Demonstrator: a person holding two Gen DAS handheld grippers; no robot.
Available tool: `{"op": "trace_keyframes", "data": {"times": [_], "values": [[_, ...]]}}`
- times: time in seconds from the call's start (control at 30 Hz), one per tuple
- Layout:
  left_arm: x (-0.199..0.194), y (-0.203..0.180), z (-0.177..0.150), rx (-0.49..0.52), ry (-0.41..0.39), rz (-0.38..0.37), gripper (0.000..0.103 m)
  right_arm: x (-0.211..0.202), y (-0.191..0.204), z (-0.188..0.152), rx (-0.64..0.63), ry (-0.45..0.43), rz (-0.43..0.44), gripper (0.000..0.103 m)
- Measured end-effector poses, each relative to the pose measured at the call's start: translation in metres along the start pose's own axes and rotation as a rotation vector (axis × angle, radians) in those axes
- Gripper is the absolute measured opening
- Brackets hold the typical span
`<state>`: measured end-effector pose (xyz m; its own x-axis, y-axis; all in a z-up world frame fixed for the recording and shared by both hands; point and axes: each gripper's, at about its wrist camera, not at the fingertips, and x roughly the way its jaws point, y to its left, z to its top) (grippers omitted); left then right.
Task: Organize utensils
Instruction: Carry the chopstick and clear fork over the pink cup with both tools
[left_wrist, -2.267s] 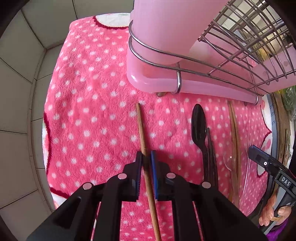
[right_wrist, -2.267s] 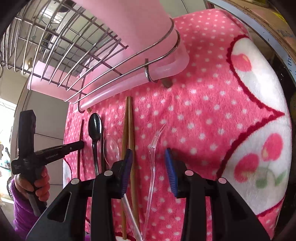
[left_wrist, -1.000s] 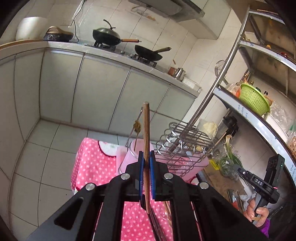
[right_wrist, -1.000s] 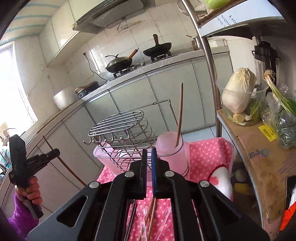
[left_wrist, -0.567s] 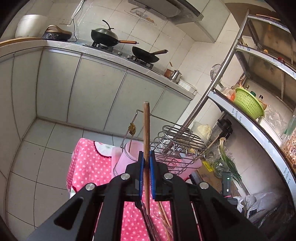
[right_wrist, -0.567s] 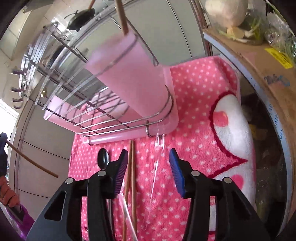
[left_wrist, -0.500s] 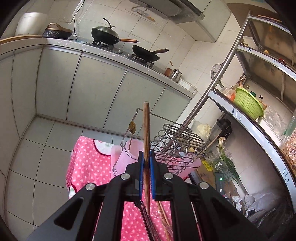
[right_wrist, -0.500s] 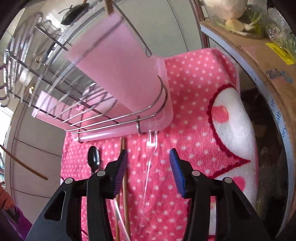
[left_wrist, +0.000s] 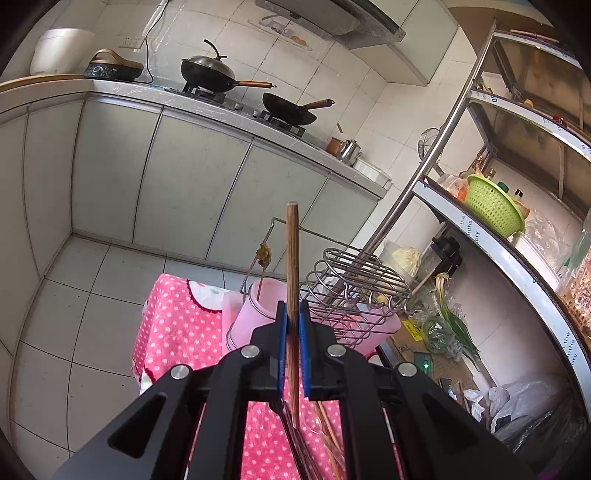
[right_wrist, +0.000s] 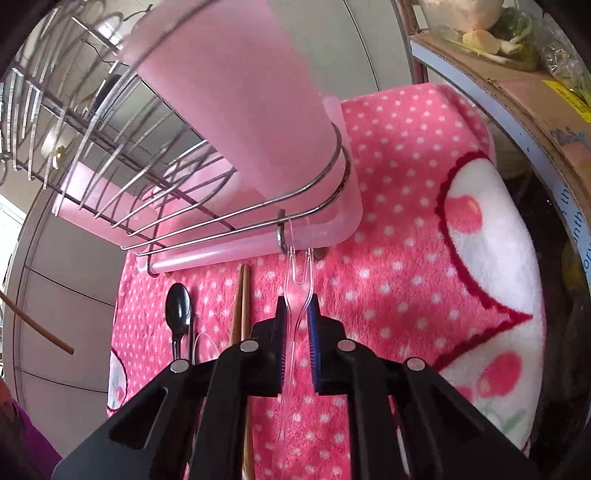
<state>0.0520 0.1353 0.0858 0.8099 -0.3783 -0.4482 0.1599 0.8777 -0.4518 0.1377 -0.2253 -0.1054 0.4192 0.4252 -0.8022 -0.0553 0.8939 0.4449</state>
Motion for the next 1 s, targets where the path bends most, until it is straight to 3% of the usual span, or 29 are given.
{"op": "trace_keyframes", "data": {"times": [0.27,0.43,0.57,0.8,1.0], "values": [[-0.01,-0.012,0.008,0.032,-0.036,-0.001,0.005,-0.099,0.029,-0.014,-0.103,-0.236,0.065,0.009],[-0.017,-0.022,0.02,0.046,-0.081,-0.001,0.005,-0.177,0.041,0.013,-0.155,-0.429,0.08,0.009],[-0.023,-0.033,0.038,0.075,-0.13,0.003,0.005,-0.213,0.057,0.042,-0.199,-0.544,0.09,0.009],[-0.021,-0.047,0.07,0.125,-0.213,0.034,0.005,-0.236,0.084,0.084,-0.246,-0.71,0.075,0.009],[0.0,-0.051,0.088,0.162,-0.244,0.094,0.005,-0.217,0.086,0.107,-0.252,-0.734,0.054,0.009]]}}
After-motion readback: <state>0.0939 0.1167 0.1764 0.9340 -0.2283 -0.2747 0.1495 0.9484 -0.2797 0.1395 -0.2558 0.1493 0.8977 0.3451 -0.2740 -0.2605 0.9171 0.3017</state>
